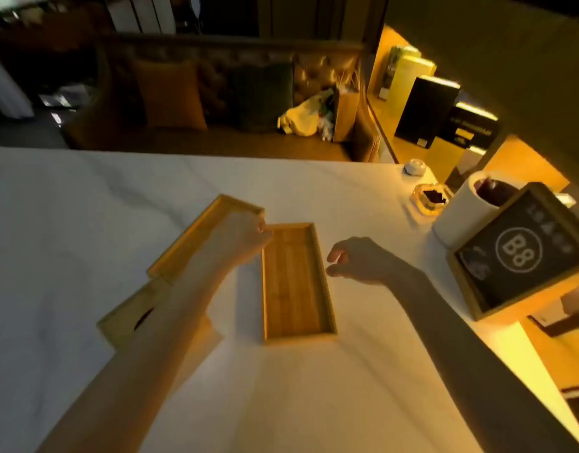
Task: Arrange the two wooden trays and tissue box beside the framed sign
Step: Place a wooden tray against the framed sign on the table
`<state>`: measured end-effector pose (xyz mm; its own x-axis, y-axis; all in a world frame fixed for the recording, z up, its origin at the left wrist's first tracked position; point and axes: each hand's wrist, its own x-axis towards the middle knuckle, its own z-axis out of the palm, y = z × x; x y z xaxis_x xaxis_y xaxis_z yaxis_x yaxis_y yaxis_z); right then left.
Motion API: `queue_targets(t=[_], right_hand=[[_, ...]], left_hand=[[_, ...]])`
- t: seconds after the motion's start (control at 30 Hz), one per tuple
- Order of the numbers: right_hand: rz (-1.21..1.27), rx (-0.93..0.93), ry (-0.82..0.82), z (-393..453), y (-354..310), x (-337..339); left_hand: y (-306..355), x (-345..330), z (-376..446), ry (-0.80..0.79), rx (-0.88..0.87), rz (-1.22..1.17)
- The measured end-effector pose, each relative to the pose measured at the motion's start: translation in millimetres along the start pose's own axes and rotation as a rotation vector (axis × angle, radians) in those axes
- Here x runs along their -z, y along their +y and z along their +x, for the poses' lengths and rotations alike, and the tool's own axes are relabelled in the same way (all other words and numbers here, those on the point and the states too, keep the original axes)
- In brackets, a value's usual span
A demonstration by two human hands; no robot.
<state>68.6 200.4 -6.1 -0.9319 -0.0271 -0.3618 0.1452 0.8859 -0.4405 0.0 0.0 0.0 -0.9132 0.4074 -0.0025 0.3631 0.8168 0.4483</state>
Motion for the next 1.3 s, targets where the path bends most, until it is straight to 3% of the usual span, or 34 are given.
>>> queue_targets(t=[0.17, 0.3, 0.5, 0.63, 0.83, 1.0, 1.3], right_hand=[[0.101, -0.131, 0.027, 3, 26, -65], [0.204, -0.215, 0.16, -3, 40, -110], [0.151, -0.265, 0.245, -15, 50, -158], [0.199, -0.273, 0.24, -15, 48, -170], [0.484, -0.269, 0.182, -9, 51, -164], [0.711, -0.258, 0.195, -13, 49, -152], [1.249, -0.369, 0.165, -34, 53, -119]], left_hand=[[-28, -62, -15, -0.03, 0.105, -0.029], [-43, -108, -30, 0.068, 0.142, -0.074], [-64, -156, -52, 0.002, 0.18, 0.134], [-59, -168, -58, -0.019, 0.22, 0.059], [-52, -169, -54, 0.013, 0.299, -0.088], [-59, -156, -51, -0.066, 0.331, -0.154], [-33, -112, -56, -0.254, 0.511, -0.946]])
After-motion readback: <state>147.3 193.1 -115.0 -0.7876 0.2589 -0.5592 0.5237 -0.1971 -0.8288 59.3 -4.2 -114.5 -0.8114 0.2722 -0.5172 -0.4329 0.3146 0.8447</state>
